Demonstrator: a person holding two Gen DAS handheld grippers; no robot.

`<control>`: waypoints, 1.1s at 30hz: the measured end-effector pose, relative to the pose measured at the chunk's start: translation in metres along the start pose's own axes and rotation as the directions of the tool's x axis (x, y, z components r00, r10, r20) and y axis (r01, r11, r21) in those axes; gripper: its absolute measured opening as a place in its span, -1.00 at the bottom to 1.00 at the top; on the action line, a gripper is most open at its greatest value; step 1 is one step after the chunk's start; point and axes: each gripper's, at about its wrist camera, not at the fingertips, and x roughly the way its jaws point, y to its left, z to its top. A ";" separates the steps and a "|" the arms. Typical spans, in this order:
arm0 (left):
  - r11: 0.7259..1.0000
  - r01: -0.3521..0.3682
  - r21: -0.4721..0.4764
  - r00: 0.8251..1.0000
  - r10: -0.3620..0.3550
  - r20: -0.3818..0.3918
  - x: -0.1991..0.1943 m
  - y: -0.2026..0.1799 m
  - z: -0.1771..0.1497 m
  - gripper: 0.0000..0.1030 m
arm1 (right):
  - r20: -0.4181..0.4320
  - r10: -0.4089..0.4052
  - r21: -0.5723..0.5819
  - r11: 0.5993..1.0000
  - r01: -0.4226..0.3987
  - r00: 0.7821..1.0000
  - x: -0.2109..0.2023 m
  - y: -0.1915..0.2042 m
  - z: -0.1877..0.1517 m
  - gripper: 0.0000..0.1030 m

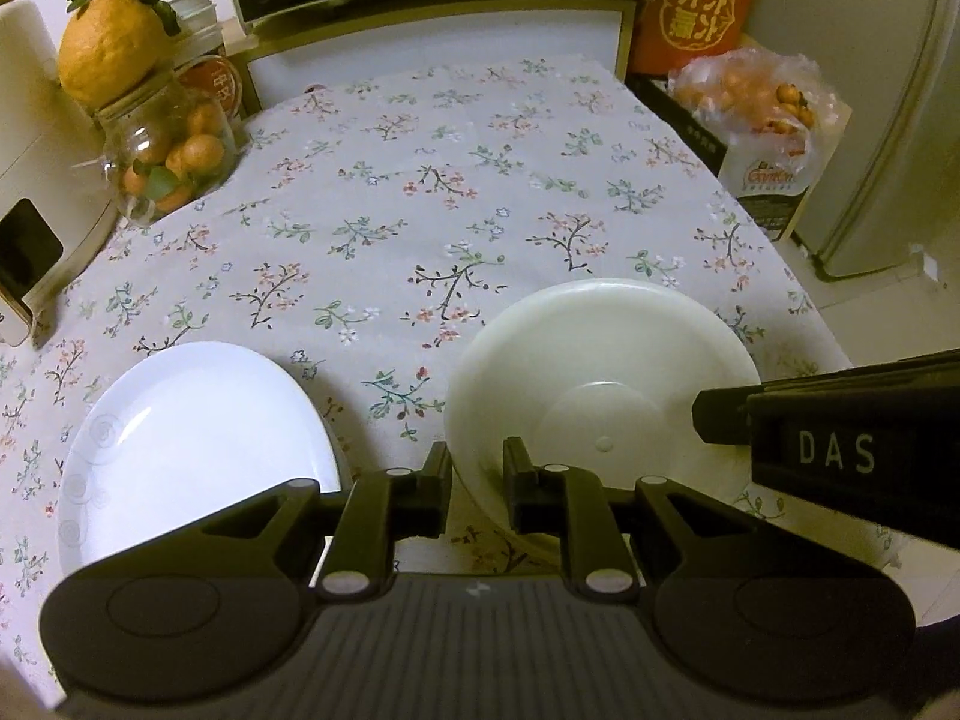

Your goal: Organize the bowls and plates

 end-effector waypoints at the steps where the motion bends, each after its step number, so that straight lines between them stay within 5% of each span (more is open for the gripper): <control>1: 1.000 0.000 0.002 1.000 0.000 -0.002 0.001 0.000 0.000 -0.68 | -0.003 -0.001 0.001 1.000 0.001 1.000 0.001 0.000 0.000 -0.66; 16: 0.999 0.045 -0.024 0.999 -0.045 0.002 0.000 0.009 0.008 -0.27 | -0.014 -0.007 0.024 1.000 0.007 1.000 0.006 -0.003 0.002 -0.39; 26: 0.989 0.093 -0.113 0.996 -0.094 -0.003 -0.002 0.024 0.012 -0.24 | 0.008 0.008 0.073 0.997 -0.009 1.000 0.002 -0.012 0.006 -0.34; 29: 0.982 0.110 -0.151 0.994 -0.112 -0.001 -0.004 0.030 0.013 -0.24 | 0.022 0.011 0.096 0.995 -0.013 1.000 -0.001 -0.017 0.008 -0.25; 33: 0.974 0.126 -0.188 0.992 -0.127 0.007 -0.004 0.037 0.015 -0.22 | 0.035 -0.005 0.127 0.992 0.000 0.999 -0.003 -0.024 0.009 0.13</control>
